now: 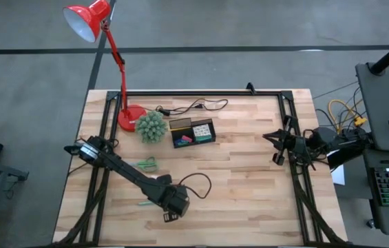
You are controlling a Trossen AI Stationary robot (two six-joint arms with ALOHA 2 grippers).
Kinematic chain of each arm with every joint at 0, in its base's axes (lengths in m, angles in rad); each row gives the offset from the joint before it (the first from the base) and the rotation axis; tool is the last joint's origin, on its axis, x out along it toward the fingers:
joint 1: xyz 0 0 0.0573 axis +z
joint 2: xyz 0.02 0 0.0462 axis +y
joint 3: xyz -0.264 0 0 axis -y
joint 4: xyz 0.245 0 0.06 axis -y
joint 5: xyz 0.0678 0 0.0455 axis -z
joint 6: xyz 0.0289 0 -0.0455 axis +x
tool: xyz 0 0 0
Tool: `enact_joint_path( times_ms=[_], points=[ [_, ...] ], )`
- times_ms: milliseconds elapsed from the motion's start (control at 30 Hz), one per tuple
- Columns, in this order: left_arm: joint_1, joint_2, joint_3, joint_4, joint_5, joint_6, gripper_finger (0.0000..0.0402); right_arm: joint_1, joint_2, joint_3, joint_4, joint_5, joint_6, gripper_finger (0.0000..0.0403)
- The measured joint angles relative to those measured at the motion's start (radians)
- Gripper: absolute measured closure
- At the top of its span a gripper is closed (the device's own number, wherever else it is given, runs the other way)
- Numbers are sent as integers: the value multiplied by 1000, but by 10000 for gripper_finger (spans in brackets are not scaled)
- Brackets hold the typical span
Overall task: Pick and place office supplies into organizer
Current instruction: Put the blue pencil into the desk organizer
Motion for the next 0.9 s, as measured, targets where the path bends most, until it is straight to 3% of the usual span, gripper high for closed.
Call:
enact_joint_path(
  times_ms=[433,900],
  points=[
    [6,1,0,14,14,33,391,0,0,0,4,0,3,394],
    [6,1,-1,18,37,37,400,0,0,0,5,0,3,394]
  ],
)
